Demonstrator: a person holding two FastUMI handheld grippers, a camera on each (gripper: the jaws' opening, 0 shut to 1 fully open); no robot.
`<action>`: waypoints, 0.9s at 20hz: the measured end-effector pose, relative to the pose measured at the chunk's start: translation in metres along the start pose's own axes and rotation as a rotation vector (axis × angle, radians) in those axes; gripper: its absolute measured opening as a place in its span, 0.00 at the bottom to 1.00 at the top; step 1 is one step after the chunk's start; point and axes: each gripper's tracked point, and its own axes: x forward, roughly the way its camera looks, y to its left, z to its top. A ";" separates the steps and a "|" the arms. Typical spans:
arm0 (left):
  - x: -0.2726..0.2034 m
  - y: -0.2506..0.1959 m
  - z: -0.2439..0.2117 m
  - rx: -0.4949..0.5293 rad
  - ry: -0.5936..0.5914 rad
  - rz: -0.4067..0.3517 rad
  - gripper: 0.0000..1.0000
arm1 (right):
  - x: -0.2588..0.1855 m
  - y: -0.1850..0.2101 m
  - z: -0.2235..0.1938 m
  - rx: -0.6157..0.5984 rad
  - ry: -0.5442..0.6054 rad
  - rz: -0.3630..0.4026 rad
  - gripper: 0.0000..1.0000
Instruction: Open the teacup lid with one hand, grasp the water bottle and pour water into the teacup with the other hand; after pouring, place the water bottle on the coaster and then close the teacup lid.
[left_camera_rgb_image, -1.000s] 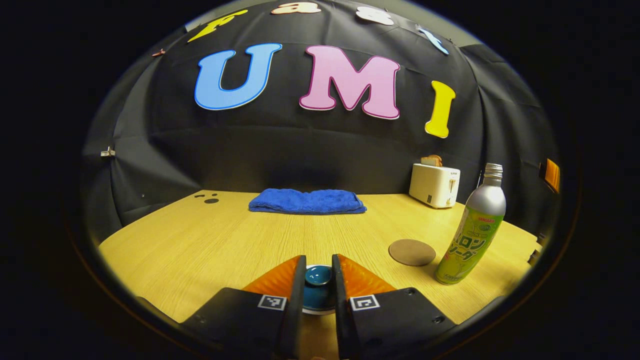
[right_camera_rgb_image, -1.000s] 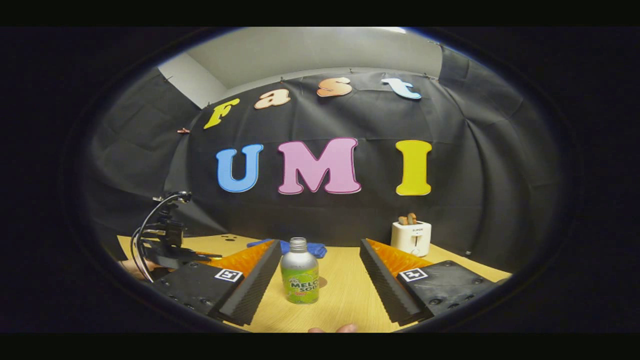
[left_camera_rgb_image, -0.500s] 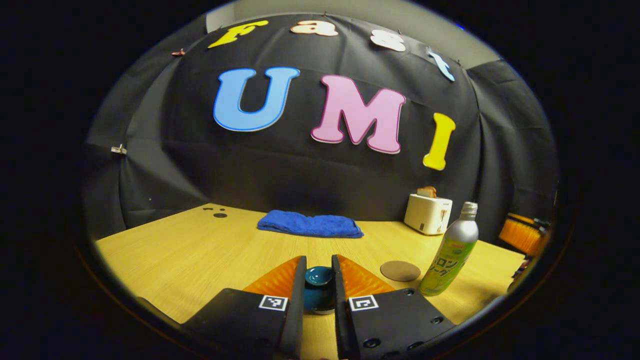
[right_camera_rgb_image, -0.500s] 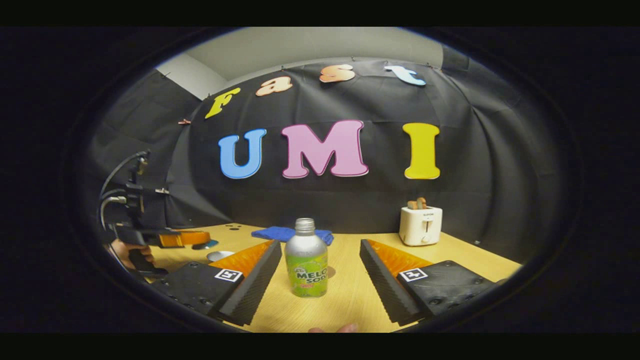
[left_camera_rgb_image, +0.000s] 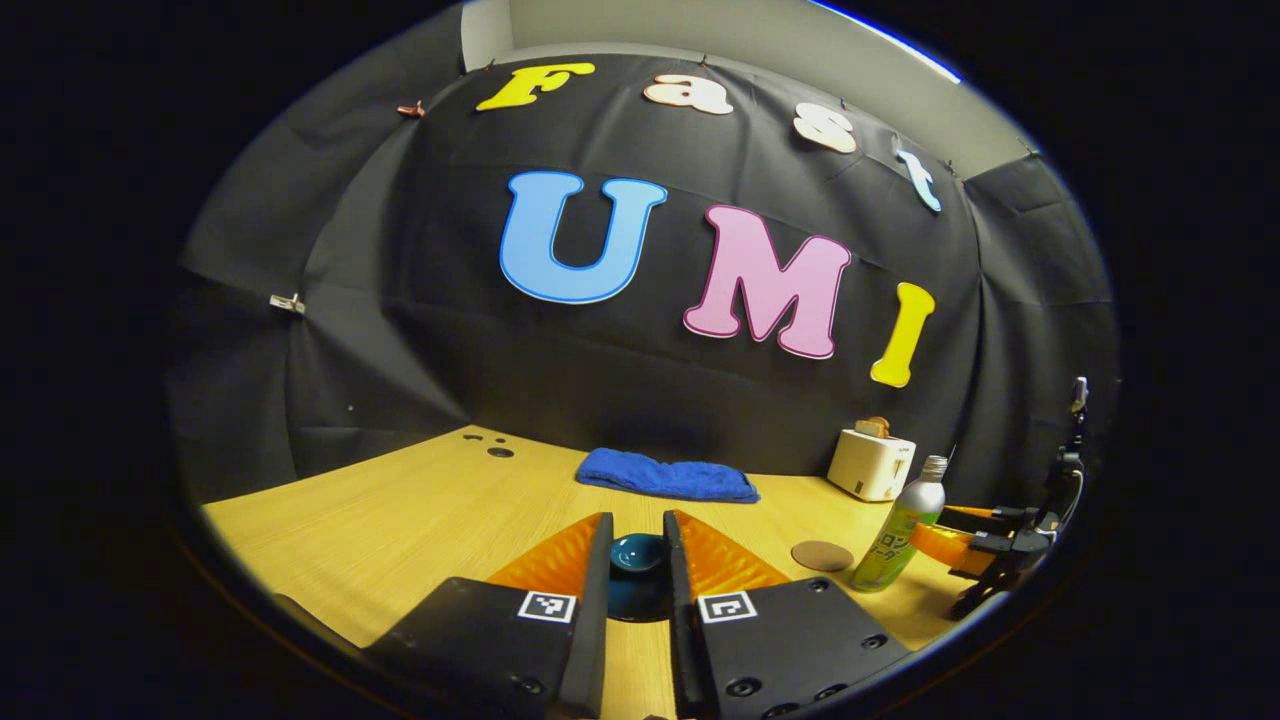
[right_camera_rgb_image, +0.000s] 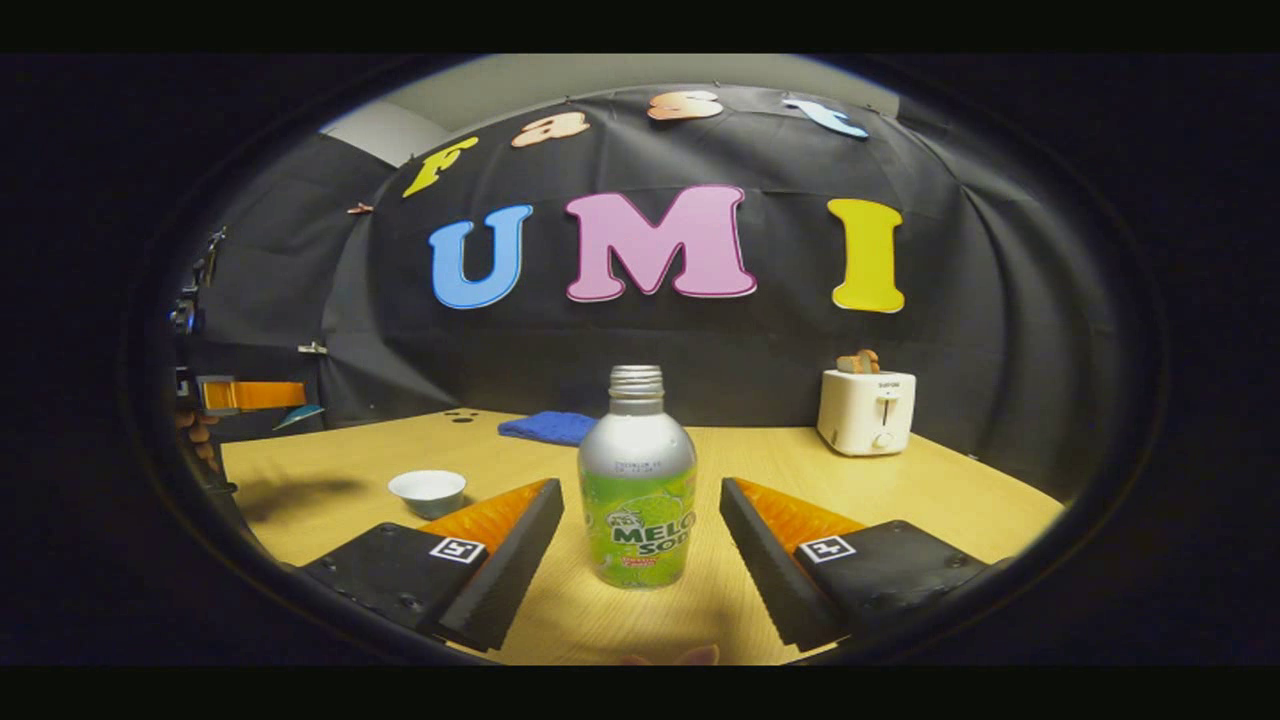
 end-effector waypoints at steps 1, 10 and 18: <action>0.001 0.000 -0.003 -0.008 0.007 -0.007 0.30 | 0.004 -0.001 -0.005 -0.015 0.020 -0.015 0.98; 0.005 -0.003 -0.010 -0.035 0.026 -0.038 0.30 | 0.022 -0.001 -0.017 0.096 0.097 0.001 0.97; 0.007 -0.005 -0.013 -0.067 0.036 -0.051 0.30 | 0.032 0.001 -0.016 0.019 0.095 -0.022 0.81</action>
